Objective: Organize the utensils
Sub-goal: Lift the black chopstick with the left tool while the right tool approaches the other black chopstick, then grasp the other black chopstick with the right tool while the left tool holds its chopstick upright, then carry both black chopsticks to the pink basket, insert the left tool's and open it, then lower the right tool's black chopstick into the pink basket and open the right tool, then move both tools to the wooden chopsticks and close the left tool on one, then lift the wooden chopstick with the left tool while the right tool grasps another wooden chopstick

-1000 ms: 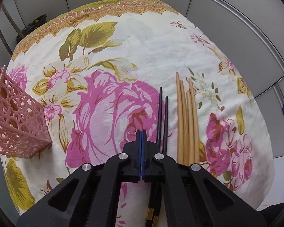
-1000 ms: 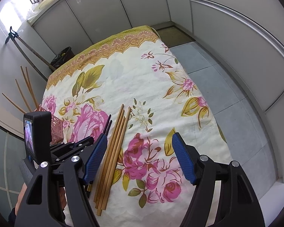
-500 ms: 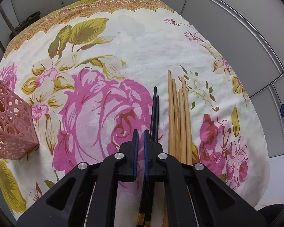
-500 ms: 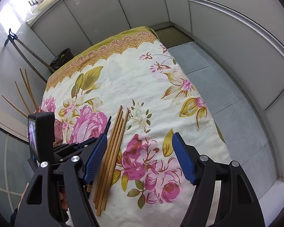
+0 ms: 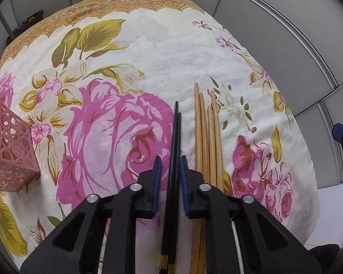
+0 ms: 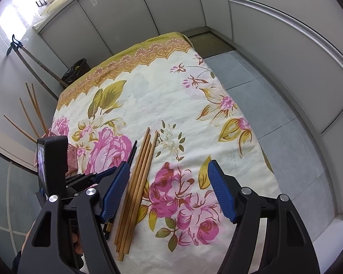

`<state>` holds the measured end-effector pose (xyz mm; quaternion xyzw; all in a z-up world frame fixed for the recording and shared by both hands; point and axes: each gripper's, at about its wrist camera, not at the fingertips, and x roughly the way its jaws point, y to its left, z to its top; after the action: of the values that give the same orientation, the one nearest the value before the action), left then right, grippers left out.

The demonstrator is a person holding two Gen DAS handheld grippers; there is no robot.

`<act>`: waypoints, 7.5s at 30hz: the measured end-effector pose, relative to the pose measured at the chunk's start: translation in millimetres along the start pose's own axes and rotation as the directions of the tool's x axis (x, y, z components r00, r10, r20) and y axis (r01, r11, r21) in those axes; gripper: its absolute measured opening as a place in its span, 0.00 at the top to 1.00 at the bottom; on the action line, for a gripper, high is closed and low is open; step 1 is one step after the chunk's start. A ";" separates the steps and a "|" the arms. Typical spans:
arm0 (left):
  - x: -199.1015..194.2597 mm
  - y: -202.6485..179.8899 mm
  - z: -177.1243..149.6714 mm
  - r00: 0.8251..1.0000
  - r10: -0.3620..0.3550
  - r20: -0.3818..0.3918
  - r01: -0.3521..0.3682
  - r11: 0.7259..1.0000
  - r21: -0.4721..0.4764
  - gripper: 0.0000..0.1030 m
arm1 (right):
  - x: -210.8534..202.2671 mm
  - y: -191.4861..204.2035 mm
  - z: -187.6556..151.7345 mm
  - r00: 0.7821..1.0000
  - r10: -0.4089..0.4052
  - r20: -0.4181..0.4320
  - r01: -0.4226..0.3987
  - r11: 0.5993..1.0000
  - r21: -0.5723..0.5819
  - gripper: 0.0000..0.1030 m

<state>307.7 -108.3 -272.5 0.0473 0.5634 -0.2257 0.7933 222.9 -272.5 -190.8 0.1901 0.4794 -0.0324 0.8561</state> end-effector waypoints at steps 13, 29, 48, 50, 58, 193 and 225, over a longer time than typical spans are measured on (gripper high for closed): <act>-4.5 16.6 -3.2 0.999 0.036 0.021 -0.036 0.999 -0.001 0.96 | 3.4 0.9 -0.8 1.000 0.016 -0.011 -0.016 1.000 0.000 0.32; -43.2 22.7 3.1 0.985 0.059 0.161 -0.052 0.998 -0.045 0.96 | 24.8 1.1 -0.1 0.997 0.033 -0.073 -0.031 0.999 0.025 0.58; -203.9 54.1 -24.0 0.825 0.117 0.553 -0.030 0.986 -0.164 0.96 | 116.8 104.6 -22.8 0.963 0.009 -0.271 -0.066 0.977 -0.203 0.67; -210.3 56.7 -26.6 0.813 0.119 0.570 -0.027 0.985 -0.168 0.96 | 126.2 106.4 -24.1 0.960 -0.028 -0.279 -0.032 0.978 -0.207 0.67; -221.1 70.9 -34.4 0.788 0.124 0.602 -0.014 0.983 -0.184 0.96 | 133.0 118.2 -27.7 0.967 -0.118 -0.226 0.055 0.962 -0.266 0.88; -5.9 -5.9 13.2 0.997 -0.060 0.045 0.067 0.983 -0.171 0.67 | -3.2 -22.9 21.5 0.989 0.146 -0.024 -0.142 0.982 0.126 0.63; 13.0 -23.9 24.8 0.992 0.120 0.031 -0.120 0.993 -0.013 0.95 | 10.0 -20.6 21.0 0.991 0.121 -0.054 -0.116 0.988 0.101 0.63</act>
<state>323.0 -141.7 -271.2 0.0730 0.5482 -0.1753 0.8145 240.4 -297.9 -195.3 0.2608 0.4906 0.0008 0.8314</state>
